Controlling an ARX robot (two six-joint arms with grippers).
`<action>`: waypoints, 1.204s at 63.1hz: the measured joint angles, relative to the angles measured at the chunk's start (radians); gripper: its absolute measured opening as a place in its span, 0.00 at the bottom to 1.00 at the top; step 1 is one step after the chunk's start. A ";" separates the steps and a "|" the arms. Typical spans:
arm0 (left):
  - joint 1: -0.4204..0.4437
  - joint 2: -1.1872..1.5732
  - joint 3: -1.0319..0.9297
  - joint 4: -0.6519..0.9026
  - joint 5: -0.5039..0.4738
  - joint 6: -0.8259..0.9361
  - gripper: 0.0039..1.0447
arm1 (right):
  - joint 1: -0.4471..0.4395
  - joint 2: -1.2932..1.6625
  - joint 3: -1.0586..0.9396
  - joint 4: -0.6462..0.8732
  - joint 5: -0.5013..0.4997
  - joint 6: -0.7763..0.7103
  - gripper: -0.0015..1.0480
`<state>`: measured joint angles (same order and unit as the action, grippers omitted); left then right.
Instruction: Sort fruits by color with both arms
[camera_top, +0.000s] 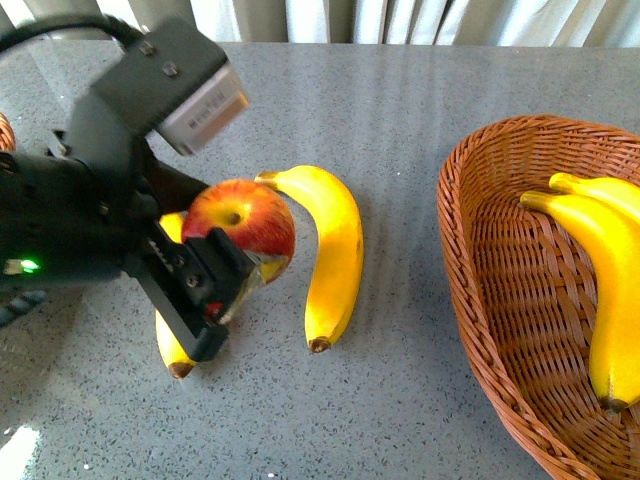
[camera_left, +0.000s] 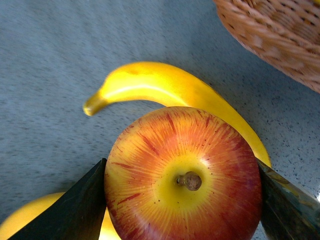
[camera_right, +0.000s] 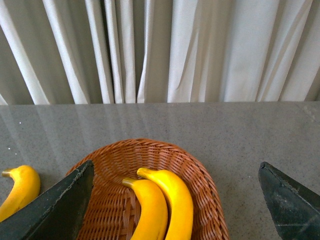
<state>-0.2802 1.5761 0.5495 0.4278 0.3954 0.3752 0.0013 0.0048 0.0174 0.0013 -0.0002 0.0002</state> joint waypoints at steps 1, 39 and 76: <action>0.025 -0.015 0.000 -0.006 0.000 0.002 0.68 | 0.000 0.000 0.000 0.000 0.000 0.000 0.91; 0.709 -0.032 0.002 -0.054 0.073 0.093 0.68 | 0.000 0.000 0.000 0.000 0.000 0.000 0.91; 0.741 -0.074 -0.057 -0.035 0.133 0.079 0.91 | 0.000 0.000 0.000 0.000 0.000 0.000 0.91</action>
<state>0.4606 1.5017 0.4927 0.3927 0.5285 0.4545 0.0013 0.0048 0.0174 0.0013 -0.0002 0.0006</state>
